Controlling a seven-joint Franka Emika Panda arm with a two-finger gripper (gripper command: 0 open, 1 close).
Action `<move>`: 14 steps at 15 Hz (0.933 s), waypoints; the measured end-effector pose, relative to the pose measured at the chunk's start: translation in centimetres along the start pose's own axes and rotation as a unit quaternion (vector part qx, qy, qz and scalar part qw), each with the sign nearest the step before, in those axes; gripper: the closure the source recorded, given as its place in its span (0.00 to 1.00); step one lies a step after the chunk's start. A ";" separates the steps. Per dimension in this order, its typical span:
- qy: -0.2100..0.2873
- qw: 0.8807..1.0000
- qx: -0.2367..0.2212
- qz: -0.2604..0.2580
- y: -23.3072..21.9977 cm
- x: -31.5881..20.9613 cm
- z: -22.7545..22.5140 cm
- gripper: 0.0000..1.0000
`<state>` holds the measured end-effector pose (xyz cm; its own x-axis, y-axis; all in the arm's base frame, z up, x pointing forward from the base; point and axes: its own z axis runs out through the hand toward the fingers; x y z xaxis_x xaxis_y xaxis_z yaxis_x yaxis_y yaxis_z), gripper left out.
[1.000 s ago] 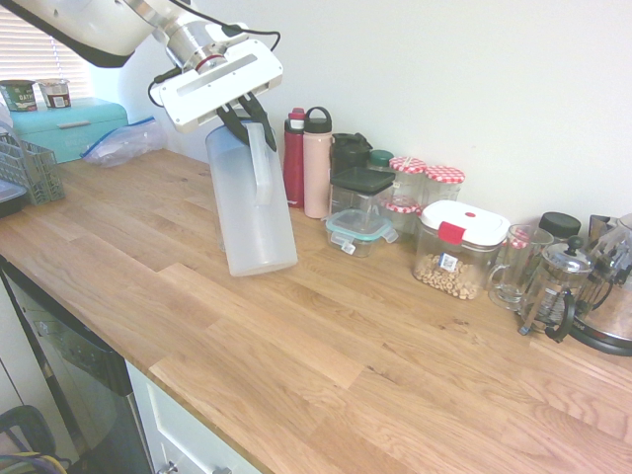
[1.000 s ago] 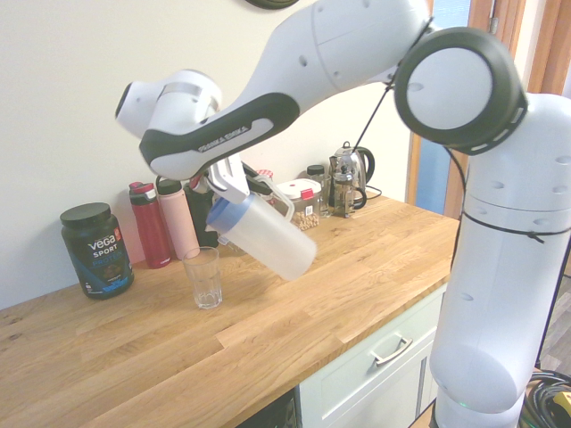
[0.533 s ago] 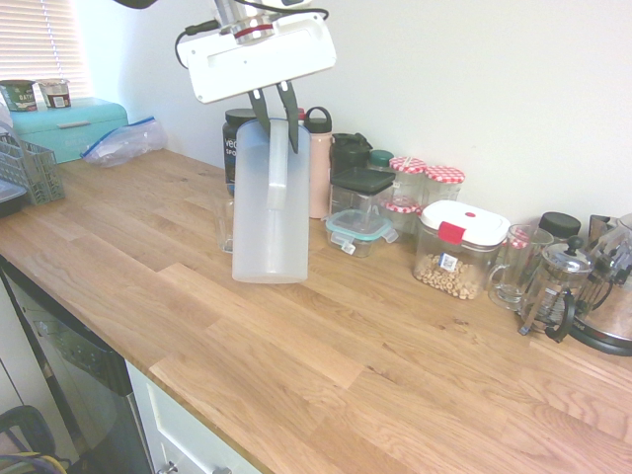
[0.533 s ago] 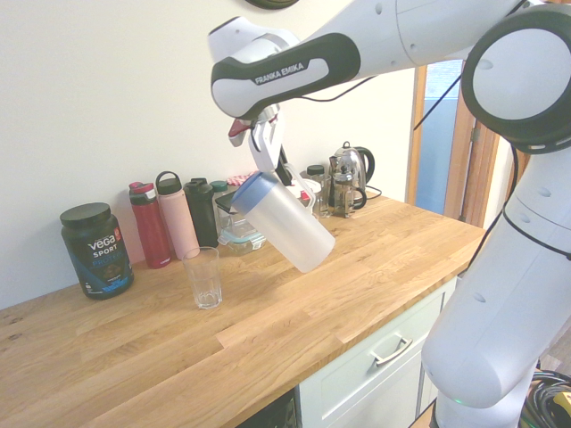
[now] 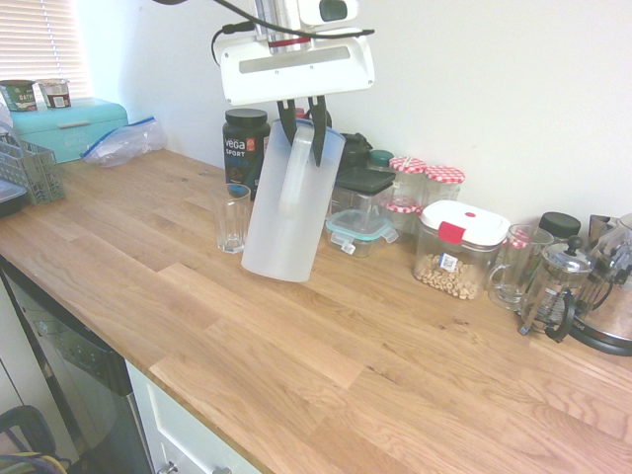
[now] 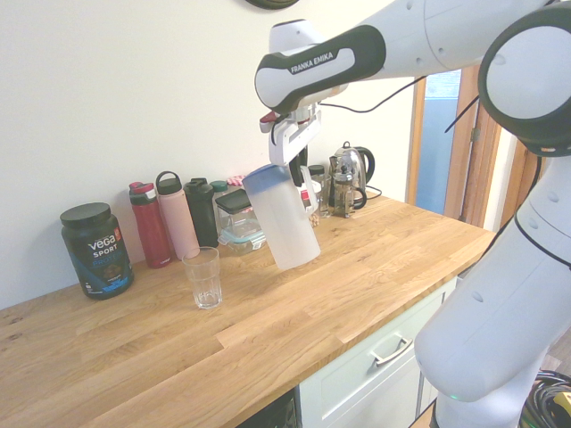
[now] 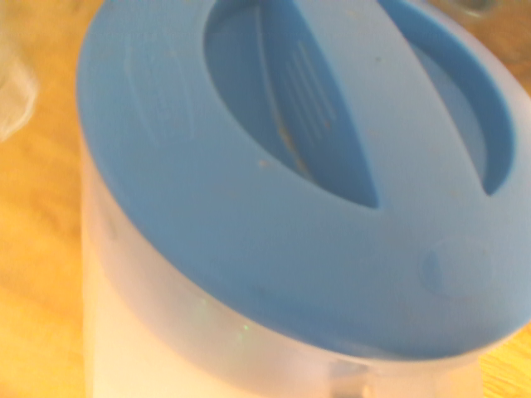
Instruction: Pour me some water
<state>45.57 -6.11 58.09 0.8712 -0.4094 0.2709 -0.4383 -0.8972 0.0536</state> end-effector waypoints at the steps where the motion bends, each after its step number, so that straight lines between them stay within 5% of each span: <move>1: 0.013 1.000 0.005 0.022 0.7 -0.5 0.3 1.00; 8: 0.126 0.978 0.025 0.165 5.5 -3.0 -0.1 1.00; 14: 0.208 0.947 -0.030 0.242 5.7 -4.5 3.7 1.00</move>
<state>40.00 -9.97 53.63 0.4081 -0.6575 0.6333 -0.7866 -0.6053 -0.1215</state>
